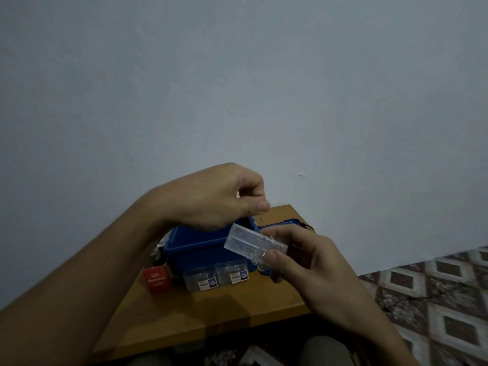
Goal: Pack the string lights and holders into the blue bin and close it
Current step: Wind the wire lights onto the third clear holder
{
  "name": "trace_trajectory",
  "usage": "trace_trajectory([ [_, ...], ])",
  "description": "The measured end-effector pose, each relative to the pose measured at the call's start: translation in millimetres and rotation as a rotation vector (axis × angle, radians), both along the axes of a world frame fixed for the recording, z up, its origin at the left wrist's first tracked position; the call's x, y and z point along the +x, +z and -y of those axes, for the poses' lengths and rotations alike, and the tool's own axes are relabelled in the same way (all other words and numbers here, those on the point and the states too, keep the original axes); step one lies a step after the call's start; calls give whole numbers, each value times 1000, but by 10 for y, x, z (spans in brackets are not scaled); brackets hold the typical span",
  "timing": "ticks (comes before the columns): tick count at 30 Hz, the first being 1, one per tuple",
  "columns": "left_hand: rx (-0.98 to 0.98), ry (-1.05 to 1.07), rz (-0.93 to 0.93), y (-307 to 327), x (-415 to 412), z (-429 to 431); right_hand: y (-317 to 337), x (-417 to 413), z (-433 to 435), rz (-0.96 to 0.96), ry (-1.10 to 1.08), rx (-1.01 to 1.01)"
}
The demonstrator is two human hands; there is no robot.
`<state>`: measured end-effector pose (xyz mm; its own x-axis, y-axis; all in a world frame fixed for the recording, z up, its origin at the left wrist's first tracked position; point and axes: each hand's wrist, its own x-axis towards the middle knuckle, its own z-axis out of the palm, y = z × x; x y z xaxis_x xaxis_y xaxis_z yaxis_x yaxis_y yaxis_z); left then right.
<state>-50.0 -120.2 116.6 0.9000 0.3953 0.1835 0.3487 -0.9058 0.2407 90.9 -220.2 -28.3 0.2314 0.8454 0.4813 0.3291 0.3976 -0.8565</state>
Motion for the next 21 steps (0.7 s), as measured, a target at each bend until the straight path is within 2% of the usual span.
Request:
trace_trajectory([
  [5, -104, -44, 10, -45, 84, -182, 33, 50, 64, -87, 110, 6],
  [9, -385, -11, 68, -239, 58, -327, 52, 82, 102, -163, 159, 43],
  [16, -887, 62, 388, -786, -7, -246, 26, 134, 50, -354, 89, 116],
  [21, -1079, 35, 623, -1022, -61, -67, 6, 26, -10, -358, -62, 154],
])
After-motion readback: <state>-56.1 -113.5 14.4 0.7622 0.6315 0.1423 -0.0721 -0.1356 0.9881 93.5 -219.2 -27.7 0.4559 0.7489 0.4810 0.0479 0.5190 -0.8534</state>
